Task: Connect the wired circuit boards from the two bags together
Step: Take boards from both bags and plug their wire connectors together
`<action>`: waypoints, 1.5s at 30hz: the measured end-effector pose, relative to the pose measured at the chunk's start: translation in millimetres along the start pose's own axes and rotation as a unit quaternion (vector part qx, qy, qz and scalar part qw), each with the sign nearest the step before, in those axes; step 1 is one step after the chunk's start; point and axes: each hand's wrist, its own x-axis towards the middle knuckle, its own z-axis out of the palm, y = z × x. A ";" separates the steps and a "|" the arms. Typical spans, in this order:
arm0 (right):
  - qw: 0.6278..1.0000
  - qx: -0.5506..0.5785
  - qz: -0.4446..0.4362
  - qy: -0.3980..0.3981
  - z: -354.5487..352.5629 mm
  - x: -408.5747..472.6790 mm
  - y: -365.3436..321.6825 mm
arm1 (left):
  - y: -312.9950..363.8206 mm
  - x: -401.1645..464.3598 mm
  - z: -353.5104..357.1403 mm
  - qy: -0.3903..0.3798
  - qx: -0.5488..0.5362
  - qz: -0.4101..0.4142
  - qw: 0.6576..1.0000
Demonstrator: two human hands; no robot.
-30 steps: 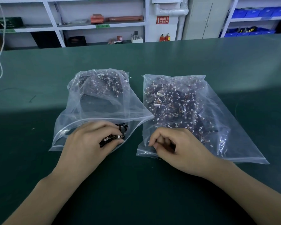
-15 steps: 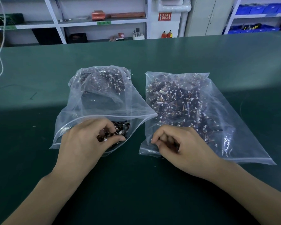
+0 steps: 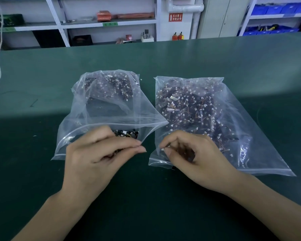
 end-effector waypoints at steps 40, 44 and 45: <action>0.998 0.069 -0.006 -0.012 2.2 0.3 0.5 | 18.5 -9.6 17.7 -0.151 -0.058 -0.085 0.983; 0.998 0.065 -0.010 -0.011 1.8 0.4 0.5 | 18.6 -9.4 17.6 -0.150 -0.056 -0.084 0.984; 0.998 0.063 -0.010 -0.011 1.5 0.5 0.6 | 18.6 -9.4 17.7 -0.150 -0.055 -0.081 0.984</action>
